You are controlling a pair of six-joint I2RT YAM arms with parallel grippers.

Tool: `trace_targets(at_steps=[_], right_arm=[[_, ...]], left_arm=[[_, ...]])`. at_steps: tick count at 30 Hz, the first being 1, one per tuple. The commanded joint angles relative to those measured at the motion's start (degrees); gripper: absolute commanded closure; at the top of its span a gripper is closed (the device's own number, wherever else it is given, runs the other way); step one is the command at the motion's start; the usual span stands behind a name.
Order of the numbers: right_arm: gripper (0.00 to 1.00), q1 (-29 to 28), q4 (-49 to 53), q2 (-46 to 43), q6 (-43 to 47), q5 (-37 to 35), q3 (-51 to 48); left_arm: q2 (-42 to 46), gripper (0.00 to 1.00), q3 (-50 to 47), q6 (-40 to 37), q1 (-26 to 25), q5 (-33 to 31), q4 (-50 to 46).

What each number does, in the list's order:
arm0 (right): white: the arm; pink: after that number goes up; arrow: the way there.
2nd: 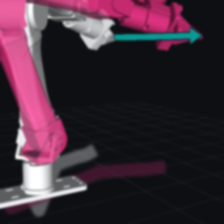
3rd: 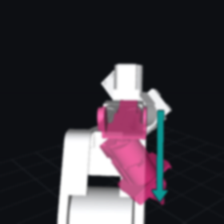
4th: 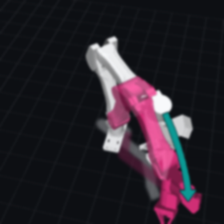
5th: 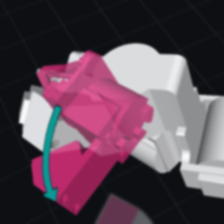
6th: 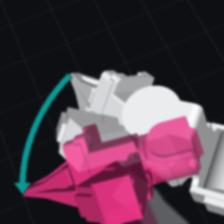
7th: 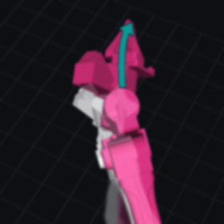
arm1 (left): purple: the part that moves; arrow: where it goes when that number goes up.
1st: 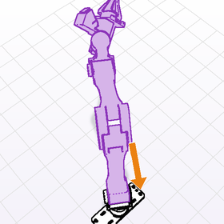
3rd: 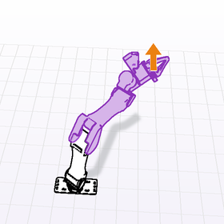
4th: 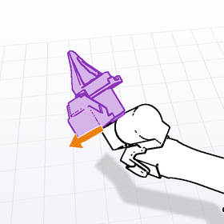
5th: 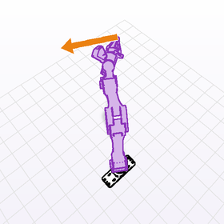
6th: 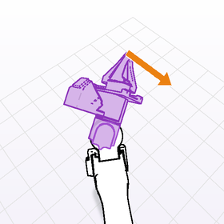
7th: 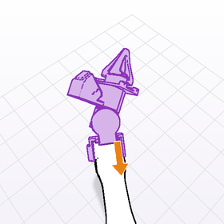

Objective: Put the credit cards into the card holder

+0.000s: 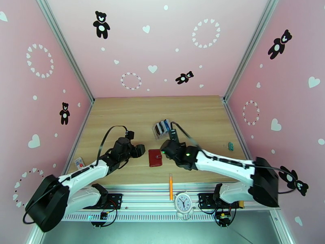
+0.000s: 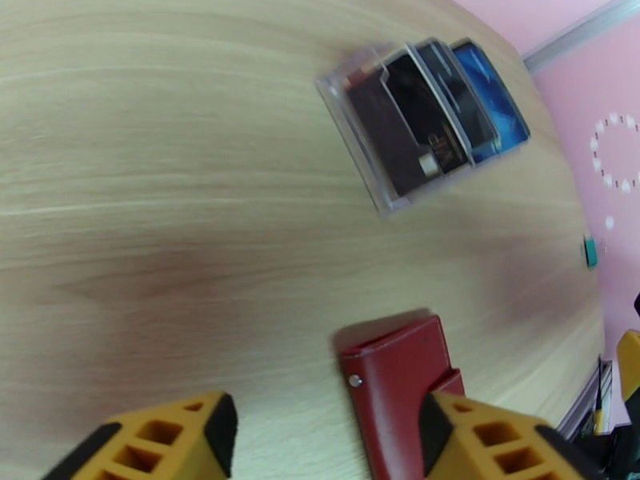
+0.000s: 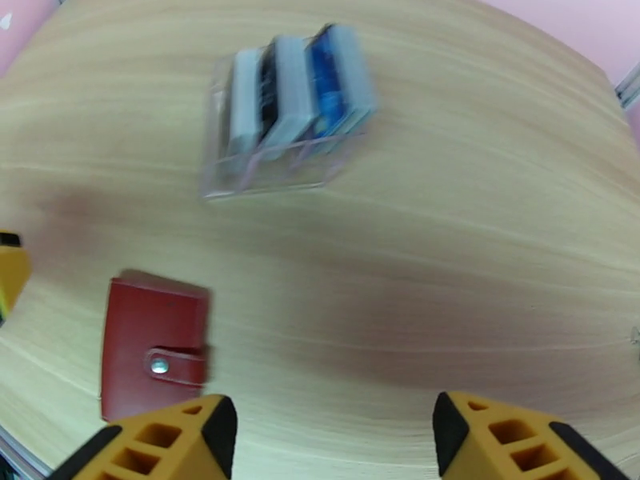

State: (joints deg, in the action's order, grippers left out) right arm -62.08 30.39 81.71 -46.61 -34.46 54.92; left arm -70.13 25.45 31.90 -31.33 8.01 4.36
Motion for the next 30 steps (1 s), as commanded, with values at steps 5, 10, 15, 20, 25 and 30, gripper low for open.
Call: trace_targets(at_steps=[5,10,15,20,25,30], right_arm=[[0.39,-1.8,1.4,7.7,-3.9,3.9,5.6],[0.46,-2.9,0.8,11.5,-4.8,6.1,7.9],[0.54,-3.8,-0.2,14.8,-5.4,8.3,9.3],[0.57,-4.5,0.1,17.7,-5.9,8.8,10.9],[0.59,-4.5,0.0,20.2,-6.2,9.2,11.8],[0.6,-4.6,0.0,22.5,-6.4,9.7,13.2]], left_arm=[[-10.8,0.45,5.4,1.1,-0.1,10.0,2.5],[-14.8,0.48,7.0,2.2,0.0,13.4,3.8],[-16.7,0.51,7.5,2.7,0.0,15.0,4.1],[-18.1,0.54,8.3,2.5,0.1,14.7,2.8],[-20.3,0.58,9.1,2.6,0.4,15.1,1.8],[-23.2,0.68,10.7,2.5,0.7,15.8,0.5]])
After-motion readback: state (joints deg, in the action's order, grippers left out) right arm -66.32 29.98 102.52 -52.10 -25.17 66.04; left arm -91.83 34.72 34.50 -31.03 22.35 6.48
